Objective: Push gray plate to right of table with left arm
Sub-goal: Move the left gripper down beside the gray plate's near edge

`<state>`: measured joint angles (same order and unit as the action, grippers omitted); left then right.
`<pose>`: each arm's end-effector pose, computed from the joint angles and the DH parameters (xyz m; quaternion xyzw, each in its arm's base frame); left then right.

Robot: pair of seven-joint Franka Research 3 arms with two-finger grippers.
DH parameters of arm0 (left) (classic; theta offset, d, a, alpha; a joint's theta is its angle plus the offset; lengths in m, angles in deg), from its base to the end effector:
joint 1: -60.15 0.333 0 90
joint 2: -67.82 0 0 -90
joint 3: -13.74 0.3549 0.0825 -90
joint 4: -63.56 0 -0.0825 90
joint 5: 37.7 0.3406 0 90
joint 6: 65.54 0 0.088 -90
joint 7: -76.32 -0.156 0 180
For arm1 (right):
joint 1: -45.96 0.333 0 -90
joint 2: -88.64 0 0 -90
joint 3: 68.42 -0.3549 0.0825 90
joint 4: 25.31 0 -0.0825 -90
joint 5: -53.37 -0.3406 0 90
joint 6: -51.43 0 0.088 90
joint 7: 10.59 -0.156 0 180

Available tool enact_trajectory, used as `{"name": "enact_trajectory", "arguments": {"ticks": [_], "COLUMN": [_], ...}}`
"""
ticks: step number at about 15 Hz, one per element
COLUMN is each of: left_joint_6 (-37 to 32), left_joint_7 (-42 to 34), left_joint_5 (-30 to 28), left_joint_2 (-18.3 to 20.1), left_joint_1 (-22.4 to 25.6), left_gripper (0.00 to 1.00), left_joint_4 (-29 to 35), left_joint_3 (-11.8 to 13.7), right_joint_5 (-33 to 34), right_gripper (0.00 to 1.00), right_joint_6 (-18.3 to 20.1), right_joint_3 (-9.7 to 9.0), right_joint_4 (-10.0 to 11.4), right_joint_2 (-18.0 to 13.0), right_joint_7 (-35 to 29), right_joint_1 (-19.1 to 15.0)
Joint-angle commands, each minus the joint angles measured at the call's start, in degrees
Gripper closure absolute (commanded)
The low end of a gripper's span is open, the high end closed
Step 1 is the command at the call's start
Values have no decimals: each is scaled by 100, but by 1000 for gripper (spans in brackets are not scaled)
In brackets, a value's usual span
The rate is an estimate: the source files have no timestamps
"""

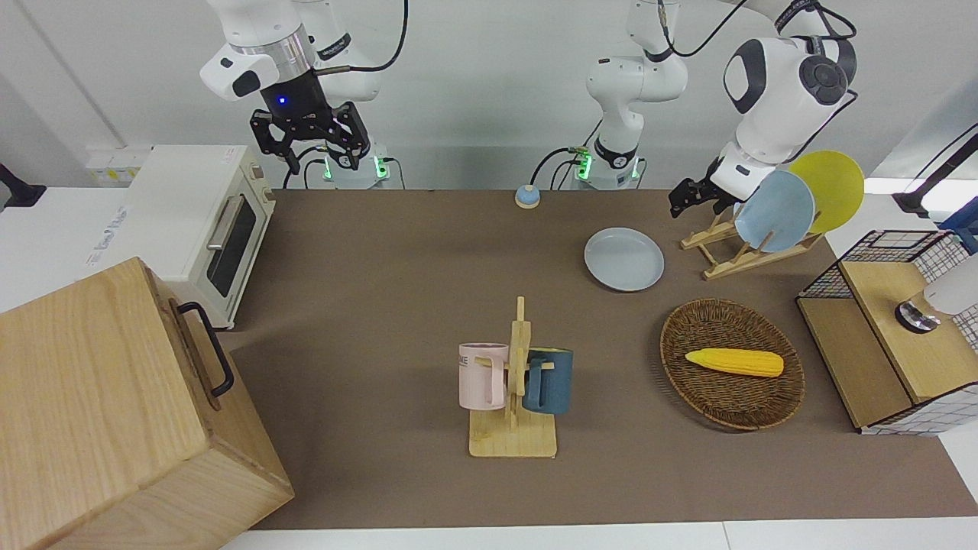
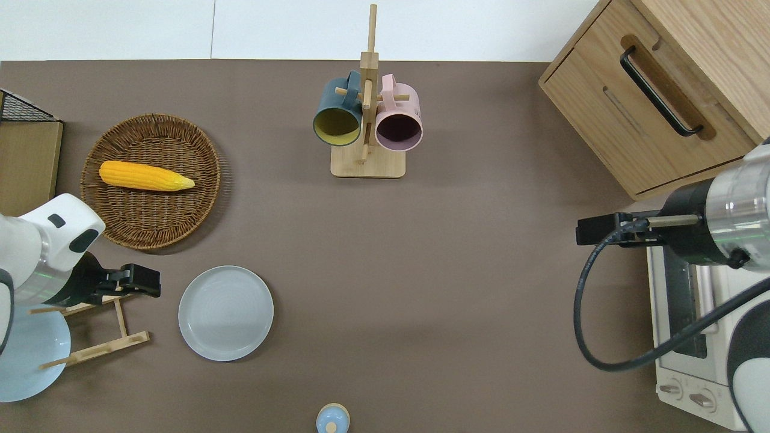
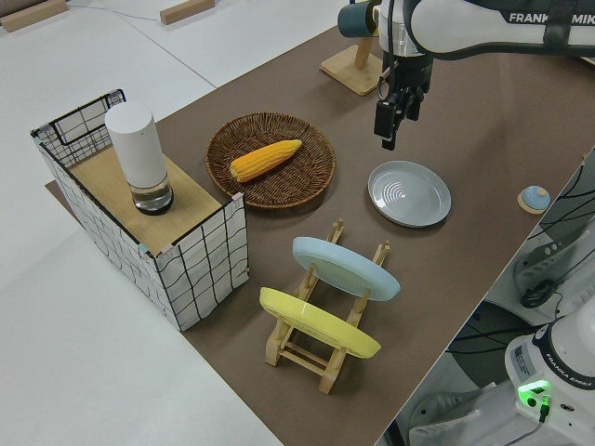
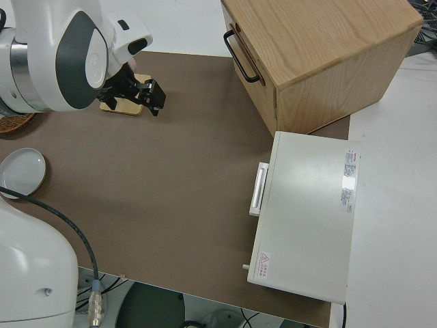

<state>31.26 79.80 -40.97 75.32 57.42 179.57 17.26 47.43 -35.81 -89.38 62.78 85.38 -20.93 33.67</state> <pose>0.4393 -0.0011 0.4953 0.9933 0.0426 -0.1028 0.0294 0.4806 0.0963 0.6513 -0.9989 0.0111 -0.0120 0.0441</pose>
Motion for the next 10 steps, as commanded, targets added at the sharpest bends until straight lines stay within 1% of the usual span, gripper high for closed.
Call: {"name": "enact_trajectory", "arguments": {"ticks": [1, 2, 3, 10], "left_joint_6": [487, 680, 752, 1481], "left_joint_7": [-119, -198, -233, -234], "left_joint_5": [125, 125, 125, 63], "left_joint_2": [401, 567, 639, 657], "left_joint_1": [62, 106, 133, 159], "left_gripper": [11, 11, 11, 13], "left_joint_4": [808, 1106, 1265, 2092], "left_joint_3": [122, 131, 140, 140], "right_joint_5": [-92, -92, -92, -92], "right_gripper": [5, 5, 5, 5], "right_joint_6": [31, 31, 31, 31], "right_joint_3": [-23, -23, -23, -23], "right_joint_4": [-81, -81, -81, -81], "right_joint_2": [36, 36, 36, 36], "right_joint_7": [-12, -12, -12, -12], "right_joint_1": [-37, -37, -37, -37]}}
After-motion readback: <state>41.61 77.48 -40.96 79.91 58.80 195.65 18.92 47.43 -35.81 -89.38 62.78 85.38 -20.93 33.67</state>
